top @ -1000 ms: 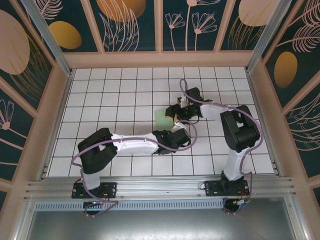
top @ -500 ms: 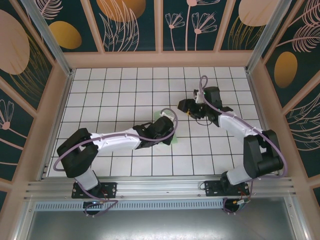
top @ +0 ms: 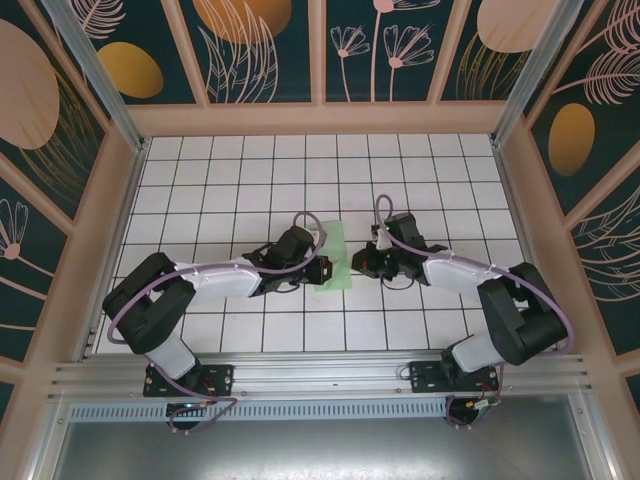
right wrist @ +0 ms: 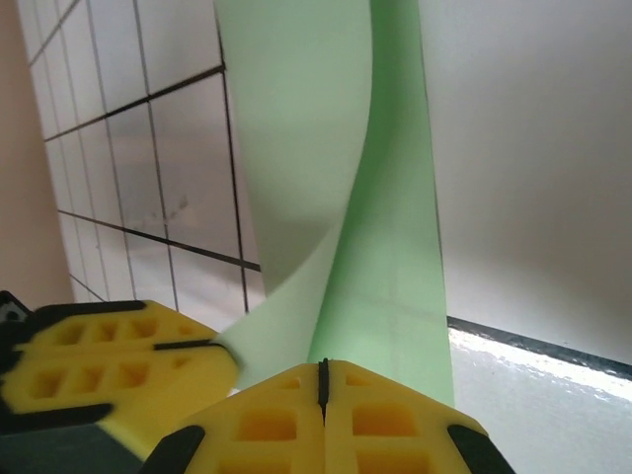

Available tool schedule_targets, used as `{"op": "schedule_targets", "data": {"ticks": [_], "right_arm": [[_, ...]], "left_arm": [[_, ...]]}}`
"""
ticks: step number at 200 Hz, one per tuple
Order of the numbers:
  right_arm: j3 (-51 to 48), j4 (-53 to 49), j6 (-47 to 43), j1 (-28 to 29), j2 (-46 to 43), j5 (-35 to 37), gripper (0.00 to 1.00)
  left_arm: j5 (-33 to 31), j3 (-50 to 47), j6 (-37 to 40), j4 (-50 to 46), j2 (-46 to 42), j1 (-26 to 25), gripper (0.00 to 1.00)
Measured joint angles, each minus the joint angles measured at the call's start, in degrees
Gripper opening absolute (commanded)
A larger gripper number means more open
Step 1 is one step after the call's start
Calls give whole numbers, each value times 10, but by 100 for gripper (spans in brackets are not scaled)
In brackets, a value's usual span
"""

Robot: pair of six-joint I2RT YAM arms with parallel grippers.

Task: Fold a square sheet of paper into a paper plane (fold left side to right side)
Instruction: Fold the triangle a second time at the center of the table.

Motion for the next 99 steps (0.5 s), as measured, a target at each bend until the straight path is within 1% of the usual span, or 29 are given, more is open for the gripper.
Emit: {"op": "schedule_targets", "data": {"ticks": [70, 99], "right_arm": [[0, 1, 2, 16, 60, 2, 0], [0, 0, 1, 17, 74, 2, 0]], "left_arm": [[96, -42, -69, 112, 0, 56, 0], [118, -43, -77, 130, 9, 74, 0]]}}
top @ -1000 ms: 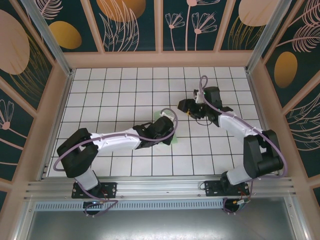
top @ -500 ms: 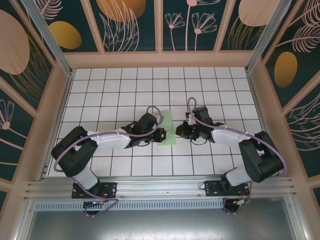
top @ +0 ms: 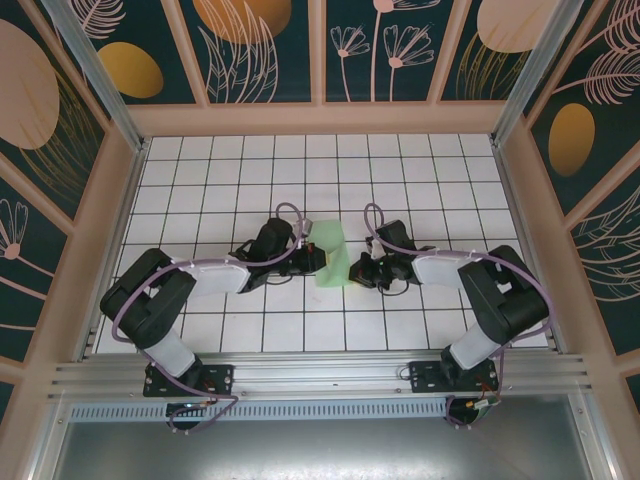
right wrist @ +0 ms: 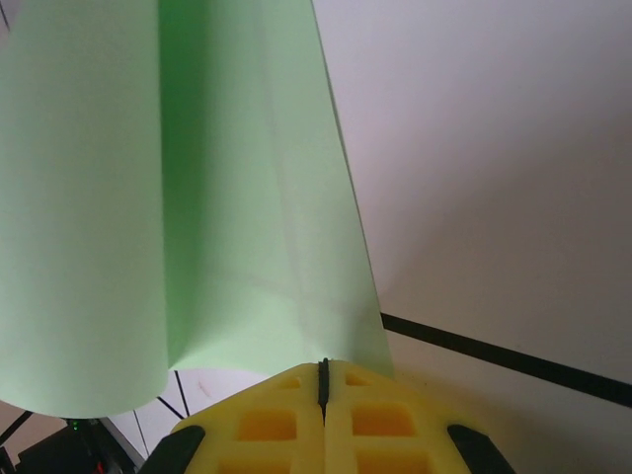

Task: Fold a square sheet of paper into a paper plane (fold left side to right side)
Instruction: Fold the triangle a second time at the center of the table.

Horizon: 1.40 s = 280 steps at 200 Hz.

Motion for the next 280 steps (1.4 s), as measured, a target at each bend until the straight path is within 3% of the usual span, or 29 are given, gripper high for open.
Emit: {"op": "schedule_targets", "data": {"ticks": [73, 138, 280], "right_arm": [[6, -15, -3, 0, 11, 2, 0], [13, -26, -14, 0, 15, 3, 0], [18, -32, -18, 0, 17, 3, 0]], "left_arm": [[0, 2, 49, -51, 13, 13, 0], [-46, 47, 106, -111, 43, 15, 0], [-92, 85, 139, -151, 83, 16, 0]]}}
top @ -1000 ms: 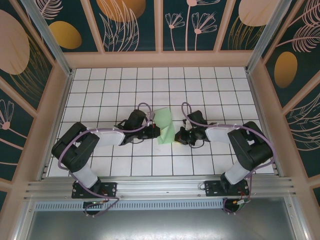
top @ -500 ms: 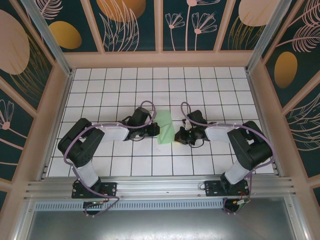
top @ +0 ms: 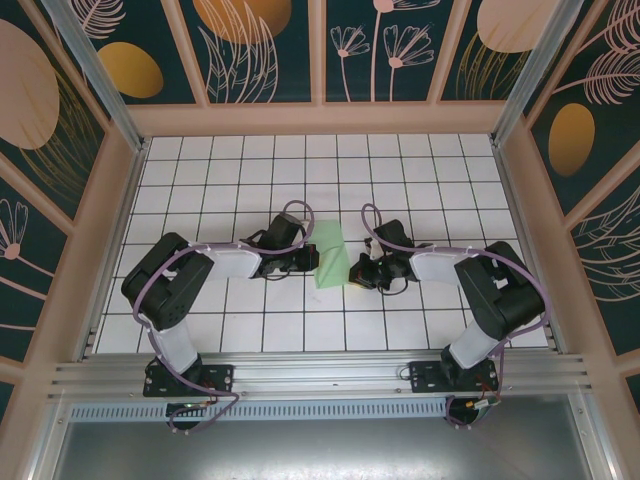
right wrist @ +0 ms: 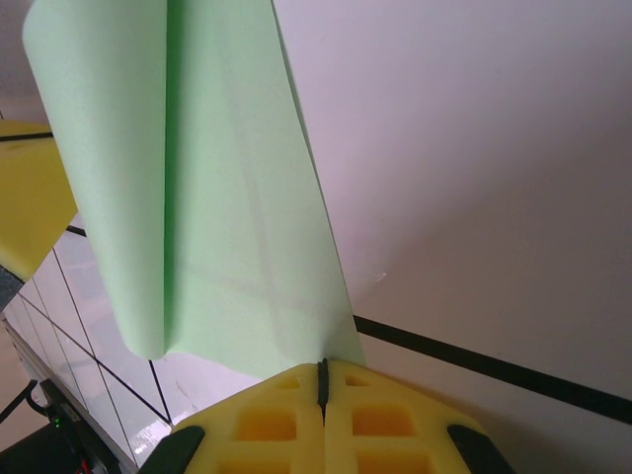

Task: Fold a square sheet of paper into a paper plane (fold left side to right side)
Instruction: Fold the triangle a second time at the center of the table.

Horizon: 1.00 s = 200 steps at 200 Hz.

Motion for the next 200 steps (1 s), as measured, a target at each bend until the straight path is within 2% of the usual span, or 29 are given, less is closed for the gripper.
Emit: {"op": "schedule_targets", "data": {"ticks": [200], "right_arm": [[6, -9, -12, 0, 4, 0, 0]], "left_arm": [[-24, 6, 11, -16, 2, 0, 0]]}}
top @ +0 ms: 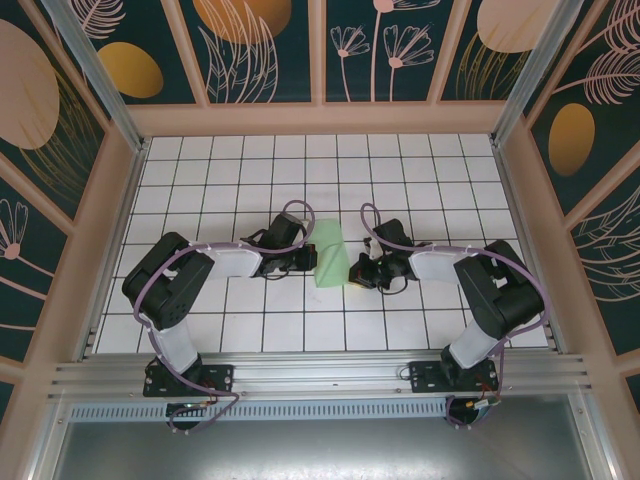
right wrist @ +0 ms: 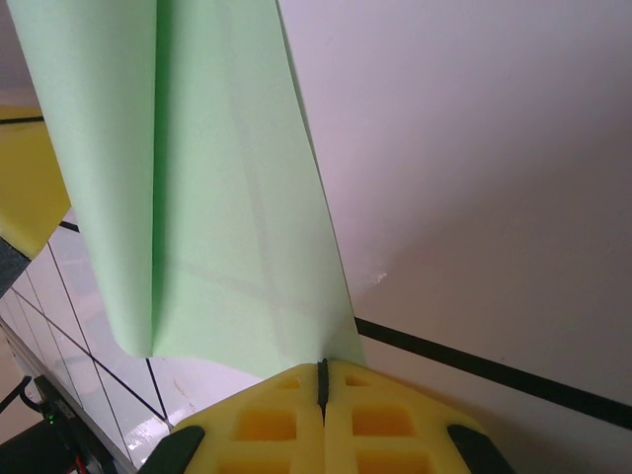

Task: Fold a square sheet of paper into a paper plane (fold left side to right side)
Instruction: Fold the triangle a second time at the center of the table.

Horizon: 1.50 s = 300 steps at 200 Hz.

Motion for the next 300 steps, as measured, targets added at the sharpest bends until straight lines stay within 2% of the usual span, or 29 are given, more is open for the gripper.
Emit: {"op": "schedule_targets", "data": {"ticks": [171, 239, 300], "right_arm": [[0, 0, -2, -1, -3, 0, 0], [0, 39, 6, -20, -65, -7, 0], [69, 127, 45, -19, 17, -33, 0]], "left_arm": [[-3, 1, 4, 1, 6, 0, 0], [-1, 1, 12, 1, 7, 0, 0], [3, 1, 17, 2, 7, 1, 0]]}}
